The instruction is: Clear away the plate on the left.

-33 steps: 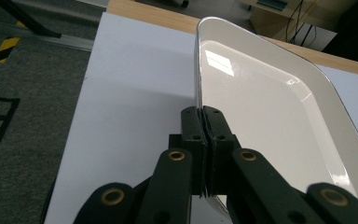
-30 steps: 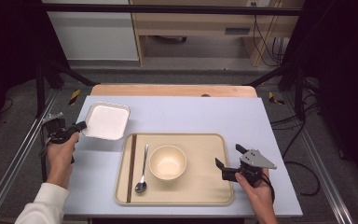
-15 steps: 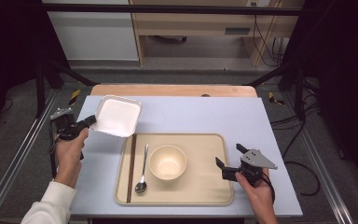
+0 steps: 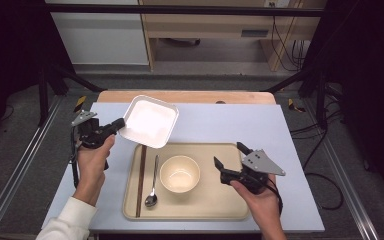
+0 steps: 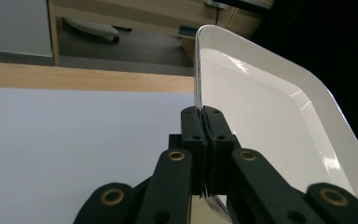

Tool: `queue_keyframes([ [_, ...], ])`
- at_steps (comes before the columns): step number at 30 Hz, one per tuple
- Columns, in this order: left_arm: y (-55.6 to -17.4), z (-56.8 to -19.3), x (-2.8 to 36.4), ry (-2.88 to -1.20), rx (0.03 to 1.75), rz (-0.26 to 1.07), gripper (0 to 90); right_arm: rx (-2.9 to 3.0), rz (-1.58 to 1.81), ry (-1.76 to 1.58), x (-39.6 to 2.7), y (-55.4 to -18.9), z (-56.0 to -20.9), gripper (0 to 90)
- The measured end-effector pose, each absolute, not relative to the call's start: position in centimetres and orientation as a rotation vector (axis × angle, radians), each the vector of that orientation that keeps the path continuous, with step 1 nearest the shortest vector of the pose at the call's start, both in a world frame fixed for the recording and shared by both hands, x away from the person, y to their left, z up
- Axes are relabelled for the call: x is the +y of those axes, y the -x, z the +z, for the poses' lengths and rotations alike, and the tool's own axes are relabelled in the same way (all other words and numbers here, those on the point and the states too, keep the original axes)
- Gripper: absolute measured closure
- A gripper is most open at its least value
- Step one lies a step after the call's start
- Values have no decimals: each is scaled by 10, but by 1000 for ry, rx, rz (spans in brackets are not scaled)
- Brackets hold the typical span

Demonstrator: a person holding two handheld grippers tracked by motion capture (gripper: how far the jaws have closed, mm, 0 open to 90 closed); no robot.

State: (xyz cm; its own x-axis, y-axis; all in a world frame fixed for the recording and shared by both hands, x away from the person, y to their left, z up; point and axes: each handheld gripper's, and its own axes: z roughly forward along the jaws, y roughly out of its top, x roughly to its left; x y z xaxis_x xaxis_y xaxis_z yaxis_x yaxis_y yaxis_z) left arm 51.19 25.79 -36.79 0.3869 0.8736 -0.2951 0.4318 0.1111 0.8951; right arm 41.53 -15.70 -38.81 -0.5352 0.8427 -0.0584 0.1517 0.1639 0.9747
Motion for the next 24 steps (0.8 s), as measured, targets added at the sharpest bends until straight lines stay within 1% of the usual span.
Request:
queue_keyframes([
  [4,-505,-364,244,-1524,1190,481,886,1835,1438,-915,-130,-414,-377,192],
  [8,-499,-362,231,-1546,1160,480,886,1841,1464,-922,-113,-418,-373,208],
  [14,-493,-361,217,-1572,1119,475,885,1857,1485,-969,-102,-426,-375,215],
  [24,-487,-362,204,-1587,1085,480,886,1902,1515,-1050,-95,-435,-386,180],
])
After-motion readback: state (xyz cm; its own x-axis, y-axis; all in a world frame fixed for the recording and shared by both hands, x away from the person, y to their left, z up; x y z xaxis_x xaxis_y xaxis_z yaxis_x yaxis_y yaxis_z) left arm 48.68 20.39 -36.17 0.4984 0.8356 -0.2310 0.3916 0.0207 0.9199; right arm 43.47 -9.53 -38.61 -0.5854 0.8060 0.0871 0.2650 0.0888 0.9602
